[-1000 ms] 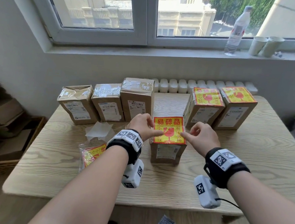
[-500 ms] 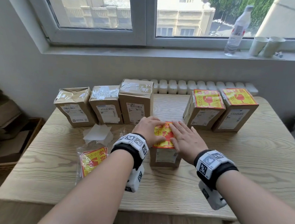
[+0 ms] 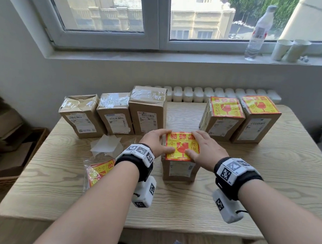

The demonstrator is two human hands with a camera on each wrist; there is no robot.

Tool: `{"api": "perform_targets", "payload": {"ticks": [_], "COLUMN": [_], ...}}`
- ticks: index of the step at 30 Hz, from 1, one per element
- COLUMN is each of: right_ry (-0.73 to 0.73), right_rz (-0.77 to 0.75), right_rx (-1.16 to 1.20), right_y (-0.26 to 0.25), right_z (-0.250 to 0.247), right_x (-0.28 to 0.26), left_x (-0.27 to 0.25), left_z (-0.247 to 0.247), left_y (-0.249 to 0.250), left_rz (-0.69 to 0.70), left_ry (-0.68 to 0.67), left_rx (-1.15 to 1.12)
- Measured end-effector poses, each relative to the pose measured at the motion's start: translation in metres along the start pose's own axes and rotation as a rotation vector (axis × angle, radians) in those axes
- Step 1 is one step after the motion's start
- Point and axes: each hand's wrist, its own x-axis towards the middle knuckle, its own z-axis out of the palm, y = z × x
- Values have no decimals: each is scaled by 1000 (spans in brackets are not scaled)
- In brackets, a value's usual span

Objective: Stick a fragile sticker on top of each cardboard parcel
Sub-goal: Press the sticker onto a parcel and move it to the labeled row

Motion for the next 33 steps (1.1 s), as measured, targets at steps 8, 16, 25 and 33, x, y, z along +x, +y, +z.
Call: {"api": "perform_targets", "payload": {"ticks": [8, 16, 25, 33], "right_ry": [-38, 20, 193, 190], "right_rz": [264, 187, 234, 249], "right_rx": [415, 466, 535, 295], "right_y": [23, 16, 15, 21], "right_z": [-3, -19, -45, -43], "right_x": [-12, -10, 36, 71], "left_x": [-4, 9, 54, 101], "left_z": [-1, 4, -12, 1], "left_y": [5, 28, 51, 46], "left_rz": [-338, -352, -233, -306], "left_ry": [-226, -160, -2, -21], "left_rx": [-325, -404, -437, -397]}}
